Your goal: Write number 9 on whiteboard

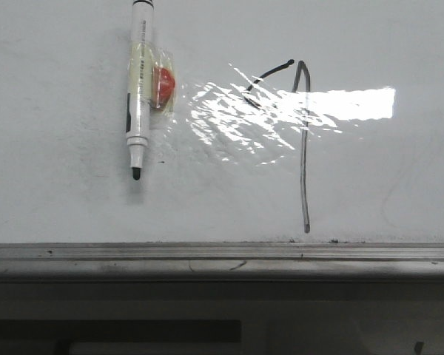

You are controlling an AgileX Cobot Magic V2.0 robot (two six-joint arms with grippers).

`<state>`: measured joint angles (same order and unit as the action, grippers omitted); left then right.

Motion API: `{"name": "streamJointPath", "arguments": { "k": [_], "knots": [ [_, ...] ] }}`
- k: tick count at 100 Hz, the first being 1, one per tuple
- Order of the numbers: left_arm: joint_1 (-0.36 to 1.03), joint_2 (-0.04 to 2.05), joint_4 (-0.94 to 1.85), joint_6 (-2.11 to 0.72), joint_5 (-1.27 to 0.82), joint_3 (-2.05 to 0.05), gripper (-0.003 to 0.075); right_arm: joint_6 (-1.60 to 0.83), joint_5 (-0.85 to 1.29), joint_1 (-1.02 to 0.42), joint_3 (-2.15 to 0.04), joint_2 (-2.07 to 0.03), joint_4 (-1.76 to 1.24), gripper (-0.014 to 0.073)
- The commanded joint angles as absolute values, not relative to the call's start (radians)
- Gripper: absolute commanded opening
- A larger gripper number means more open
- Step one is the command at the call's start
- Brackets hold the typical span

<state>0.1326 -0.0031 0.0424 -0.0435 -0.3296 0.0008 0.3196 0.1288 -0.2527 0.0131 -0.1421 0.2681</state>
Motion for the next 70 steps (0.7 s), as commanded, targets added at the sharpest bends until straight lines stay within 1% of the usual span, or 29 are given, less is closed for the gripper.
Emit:
{"name": "streamJointPath", "arguments": {
  "k": [1,11,33,41,70],
  "knots": [
    [0.13,-0.029,0.053,-0.034,-0.276,0.019,-0.002,0.305,0.13,-0.213,0.039,-0.151,0.266,-0.005],
    [0.13,-0.029,0.053,-0.034,-0.276,0.019,-0.002,0.305,0.248,-0.172,0.039,-0.124,0.244,-0.005],
    [0.13,-0.029,0.053,-0.034,-0.276,0.019,-0.002,0.305,0.306,-0.157,0.039,-0.013,0.235,-0.005],
    [0.13,-0.029,0.053,-0.034,-0.276,0.019,-0.002,0.305,0.31,-0.155,0.039,0.03,0.235,-0.005],
    [0.13,-0.029,0.053,-0.034,-0.276,0.019,-0.002,0.305,0.308,-0.149,0.039,0.027,0.237,-0.005]
  ]
}}
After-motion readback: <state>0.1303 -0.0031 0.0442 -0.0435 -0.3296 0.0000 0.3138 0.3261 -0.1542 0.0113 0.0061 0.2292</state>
